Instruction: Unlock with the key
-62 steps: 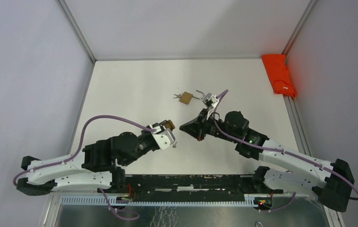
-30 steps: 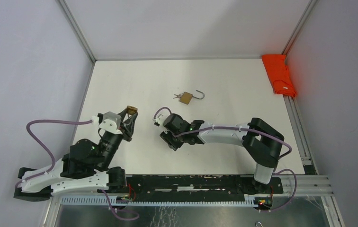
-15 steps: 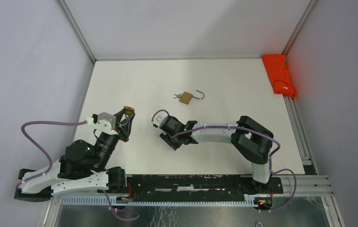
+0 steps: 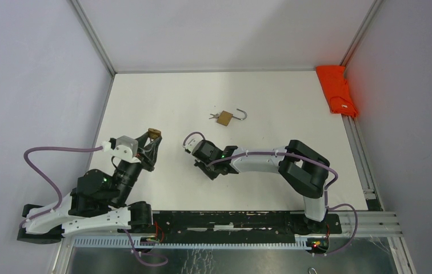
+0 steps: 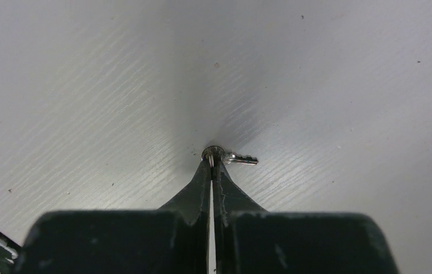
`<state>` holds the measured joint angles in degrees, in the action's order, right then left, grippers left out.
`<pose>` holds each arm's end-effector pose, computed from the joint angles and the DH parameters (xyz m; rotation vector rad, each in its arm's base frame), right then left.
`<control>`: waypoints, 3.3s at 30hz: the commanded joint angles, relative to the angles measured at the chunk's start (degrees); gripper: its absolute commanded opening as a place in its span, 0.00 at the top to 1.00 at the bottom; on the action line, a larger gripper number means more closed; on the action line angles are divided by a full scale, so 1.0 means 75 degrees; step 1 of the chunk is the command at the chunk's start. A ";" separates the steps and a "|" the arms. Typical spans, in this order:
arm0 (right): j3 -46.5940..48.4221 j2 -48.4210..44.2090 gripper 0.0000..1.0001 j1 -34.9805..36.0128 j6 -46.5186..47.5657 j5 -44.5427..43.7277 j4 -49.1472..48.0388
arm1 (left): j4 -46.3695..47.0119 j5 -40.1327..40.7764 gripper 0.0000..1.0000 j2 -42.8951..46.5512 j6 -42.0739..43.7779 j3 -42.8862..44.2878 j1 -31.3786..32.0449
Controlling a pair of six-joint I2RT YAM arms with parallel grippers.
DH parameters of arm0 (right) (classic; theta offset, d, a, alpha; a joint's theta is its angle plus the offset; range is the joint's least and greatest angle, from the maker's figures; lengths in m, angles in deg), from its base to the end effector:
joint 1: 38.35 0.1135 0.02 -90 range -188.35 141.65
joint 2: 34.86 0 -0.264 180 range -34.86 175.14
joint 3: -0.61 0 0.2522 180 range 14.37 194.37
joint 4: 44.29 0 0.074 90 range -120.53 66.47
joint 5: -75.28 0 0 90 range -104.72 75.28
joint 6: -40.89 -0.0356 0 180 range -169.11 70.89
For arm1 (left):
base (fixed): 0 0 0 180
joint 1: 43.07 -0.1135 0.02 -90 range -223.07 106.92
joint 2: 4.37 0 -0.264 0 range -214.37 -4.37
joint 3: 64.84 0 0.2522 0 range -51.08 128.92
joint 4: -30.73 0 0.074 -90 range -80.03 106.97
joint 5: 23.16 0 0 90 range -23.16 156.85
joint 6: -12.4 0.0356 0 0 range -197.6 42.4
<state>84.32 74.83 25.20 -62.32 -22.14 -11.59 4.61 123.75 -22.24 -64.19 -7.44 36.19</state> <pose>0.1789 0.3493 0.1582 -1.0697 2.3882 0.3224 0.0394 -0.0476 0.3767 0.2983 1.4188 -0.2791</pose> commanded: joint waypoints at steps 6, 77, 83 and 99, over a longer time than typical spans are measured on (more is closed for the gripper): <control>0.0172 -0.1314 1.00 -0.0123 0.0194 -0.0541 0.0112 | 0.0131 -0.0190 0.98 -0.0436 -0.0496 0.0084 0.0042; -0.1734 -0.7440 1.00 -0.3083 -0.0042 0.1599 0.0098 | -0.0369 -0.6378 0.98 -0.5601 -0.2259 0.0965 -0.3966; -0.1260 -0.8162 1.00 -0.3119 0.0137 -0.0159 0.1033 | 0.0057 -1.0149 0.98 -0.7861 -0.2454 0.1253 -0.5437; -0.2057 -0.8616 1.00 -0.3129 0.0572 0.0952 0.0222 | -0.4523 -1.0588 0.98 -1.2801 0.1511 0.5428 -0.5595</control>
<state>70.24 10.65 1.87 -59.74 -17.50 -6.72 -21.90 39.95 -117.36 -61.88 30.90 -5.34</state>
